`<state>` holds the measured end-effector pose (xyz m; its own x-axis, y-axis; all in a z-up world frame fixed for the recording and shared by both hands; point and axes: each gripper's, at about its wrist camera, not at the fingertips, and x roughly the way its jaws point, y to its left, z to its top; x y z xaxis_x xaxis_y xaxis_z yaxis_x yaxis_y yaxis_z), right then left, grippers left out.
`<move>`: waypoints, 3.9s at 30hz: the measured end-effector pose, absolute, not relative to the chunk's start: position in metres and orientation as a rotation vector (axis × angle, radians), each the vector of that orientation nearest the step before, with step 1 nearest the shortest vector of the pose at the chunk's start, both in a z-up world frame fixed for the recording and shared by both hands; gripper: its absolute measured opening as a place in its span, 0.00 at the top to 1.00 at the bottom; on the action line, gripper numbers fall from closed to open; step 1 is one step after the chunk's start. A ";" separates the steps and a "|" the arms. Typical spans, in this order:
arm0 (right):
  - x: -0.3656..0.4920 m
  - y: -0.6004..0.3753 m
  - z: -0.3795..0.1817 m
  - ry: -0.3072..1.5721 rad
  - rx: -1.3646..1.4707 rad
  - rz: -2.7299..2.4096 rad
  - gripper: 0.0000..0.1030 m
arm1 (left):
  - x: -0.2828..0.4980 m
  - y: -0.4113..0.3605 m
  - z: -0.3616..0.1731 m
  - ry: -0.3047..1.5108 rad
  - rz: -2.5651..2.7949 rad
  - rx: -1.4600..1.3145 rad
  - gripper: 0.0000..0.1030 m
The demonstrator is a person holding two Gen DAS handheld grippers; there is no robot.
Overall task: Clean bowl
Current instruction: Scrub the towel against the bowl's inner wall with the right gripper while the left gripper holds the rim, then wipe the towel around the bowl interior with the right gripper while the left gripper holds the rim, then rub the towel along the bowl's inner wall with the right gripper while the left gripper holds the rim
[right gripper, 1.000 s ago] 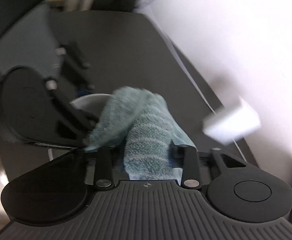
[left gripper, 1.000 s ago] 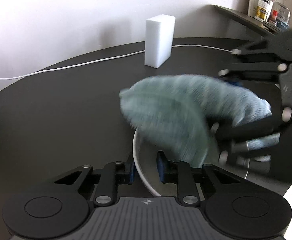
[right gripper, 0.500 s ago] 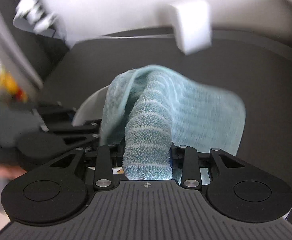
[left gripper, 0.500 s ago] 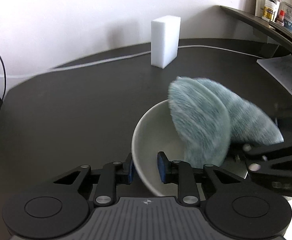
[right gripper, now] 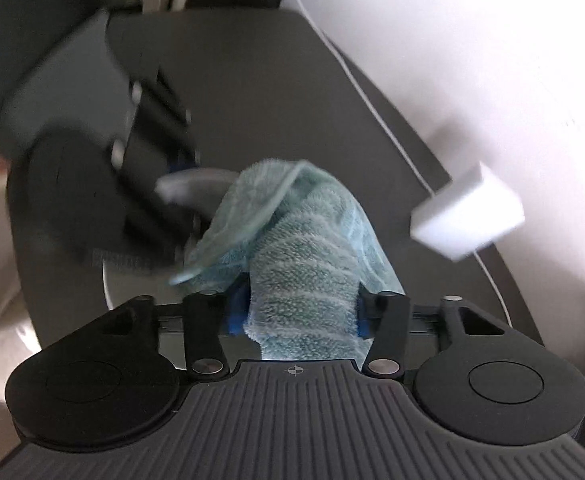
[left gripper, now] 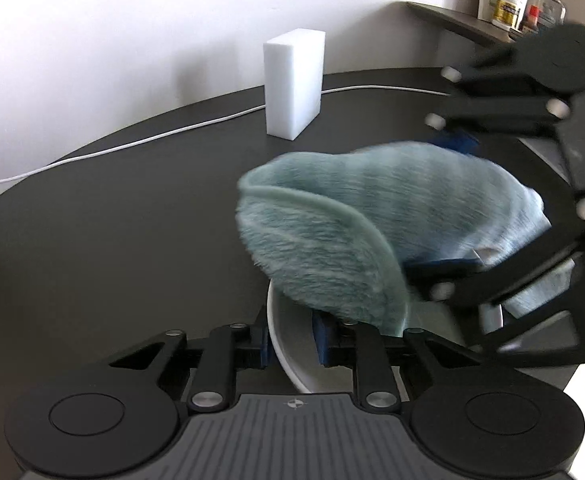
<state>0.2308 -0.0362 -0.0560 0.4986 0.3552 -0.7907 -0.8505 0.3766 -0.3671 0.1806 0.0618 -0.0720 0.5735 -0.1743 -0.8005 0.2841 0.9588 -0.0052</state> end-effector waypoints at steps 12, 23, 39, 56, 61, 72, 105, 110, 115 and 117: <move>0.232 -0.071 -0.066 0.886 -0.439 0.595 0.68 | 0.176 0.059 -0.074 0.906 -0.190 0.089 0.79; 0.202 -0.100 -0.079 0.939 -0.121 0.550 0.66 | 0.156 0.057 -0.071 0.934 -0.167 0.043 0.79; 0.223 -0.053 -0.040 0.756 -0.804 0.777 0.36 | 0.188 0.054 -0.071 0.939 -0.249 0.137 0.77; 0.226 -0.110 -0.056 1.007 -0.110 0.640 0.70 | 0.178 0.052 -0.074 0.909 -0.189 0.088 0.74; 0.222 -0.118 -0.066 1.028 0.071 0.558 0.69 | 0.173 0.047 -0.075 0.894 -0.138 0.091 0.74; 0.256 -0.070 -0.069 0.892 -0.554 0.732 0.69 | 0.177 0.063 -0.066 0.907 -0.125 0.086 0.62; 0.210 -0.077 -0.064 0.852 -0.400 0.603 0.74 | 0.170 0.059 -0.070 0.923 -0.147 0.002 0.70; 0.200 -0.045 -0.073 0.626 -0.944 0.760 0.74 | 0.185 0.063 -0.071 0.912 -0.151 0.060 0.67; 0.204 -0.041 -0.072 0.581 -1.072 0.889 0.74 | 0.192 0.065 -0.077 0.908 -0.206 0.040 0.70; 0.207 -0.052 -0.071 0.647 -0.934 0.845 0.74 | 0.192 0.063 -0.078 0.903 -0.197 0.037 0.70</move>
